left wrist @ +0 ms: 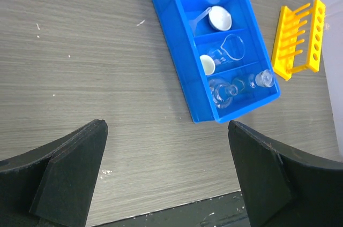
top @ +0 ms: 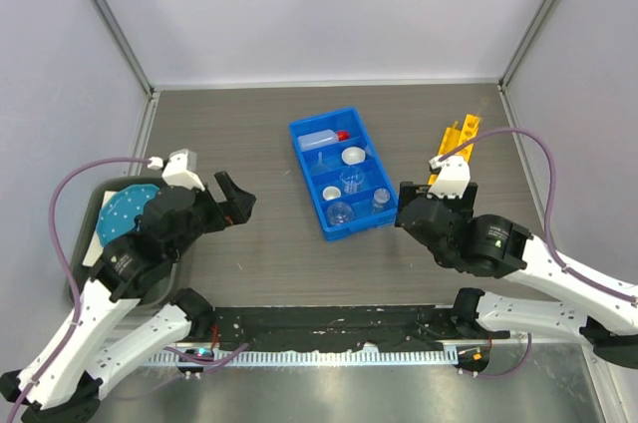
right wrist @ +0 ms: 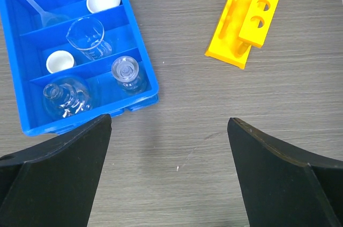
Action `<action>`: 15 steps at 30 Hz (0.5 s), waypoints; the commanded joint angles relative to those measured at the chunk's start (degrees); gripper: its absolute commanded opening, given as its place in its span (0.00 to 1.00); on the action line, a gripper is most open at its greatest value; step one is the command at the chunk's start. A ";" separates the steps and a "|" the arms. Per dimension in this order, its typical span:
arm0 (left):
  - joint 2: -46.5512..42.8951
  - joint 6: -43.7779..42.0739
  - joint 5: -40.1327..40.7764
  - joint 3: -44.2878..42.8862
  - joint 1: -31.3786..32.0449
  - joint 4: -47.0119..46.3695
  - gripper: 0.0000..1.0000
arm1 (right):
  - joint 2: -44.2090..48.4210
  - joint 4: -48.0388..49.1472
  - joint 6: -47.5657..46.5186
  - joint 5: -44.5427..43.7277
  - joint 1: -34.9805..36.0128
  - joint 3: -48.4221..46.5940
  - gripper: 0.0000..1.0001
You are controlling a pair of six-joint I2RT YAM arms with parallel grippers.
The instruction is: Organize the chemistry lab equipment
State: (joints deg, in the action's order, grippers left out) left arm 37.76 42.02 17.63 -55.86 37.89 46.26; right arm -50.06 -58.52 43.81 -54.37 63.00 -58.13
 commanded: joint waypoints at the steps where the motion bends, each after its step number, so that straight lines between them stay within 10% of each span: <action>1: -2.34 -3.35 3.64 -0.04 0.26 -1.08 1.00 | -0.73 0.86 -2.32 -3.20 0.28 -3.92 0.95; 15: -4.80 -7.22 9.97 -0.05 0.26 0.23 1.00 | -6.28 -1.84 0.64 -19.44 0.28 -5.86 0.96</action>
State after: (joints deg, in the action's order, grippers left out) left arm 33.63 36.82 24.88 -55.79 37.89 46.68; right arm -57.01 -58.11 39.29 -63.64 63.02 -62.67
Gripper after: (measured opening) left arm 0.996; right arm 0.959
